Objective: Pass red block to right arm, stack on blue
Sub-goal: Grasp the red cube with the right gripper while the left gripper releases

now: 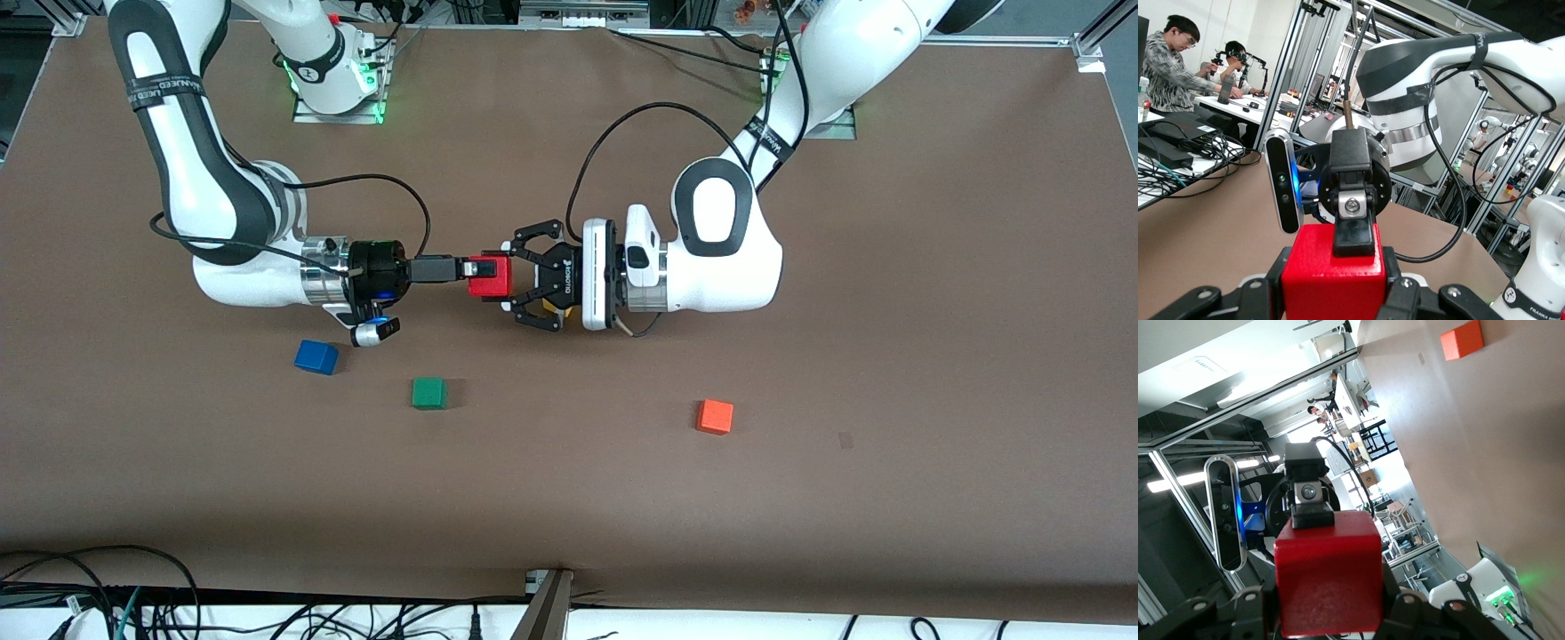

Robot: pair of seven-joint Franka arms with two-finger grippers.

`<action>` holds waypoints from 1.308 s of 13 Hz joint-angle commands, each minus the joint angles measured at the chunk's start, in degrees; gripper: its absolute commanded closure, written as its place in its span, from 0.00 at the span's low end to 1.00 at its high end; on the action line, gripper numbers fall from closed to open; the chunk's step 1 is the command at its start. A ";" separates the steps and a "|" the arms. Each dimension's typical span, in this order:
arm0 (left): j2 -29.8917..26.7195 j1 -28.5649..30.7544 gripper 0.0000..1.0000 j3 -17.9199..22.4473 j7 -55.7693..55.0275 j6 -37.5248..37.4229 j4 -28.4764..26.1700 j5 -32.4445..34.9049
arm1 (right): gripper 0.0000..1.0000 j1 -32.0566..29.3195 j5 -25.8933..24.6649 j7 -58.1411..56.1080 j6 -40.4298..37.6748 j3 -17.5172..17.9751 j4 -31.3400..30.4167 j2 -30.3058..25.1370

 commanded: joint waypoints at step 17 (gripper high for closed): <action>-2.02 10.18 0.00 0.59 -2.26 -4.16 0.40 11.88 | 1.00 -0.32 -68.76 8.46 1.35 -3.36 9.41 -1.64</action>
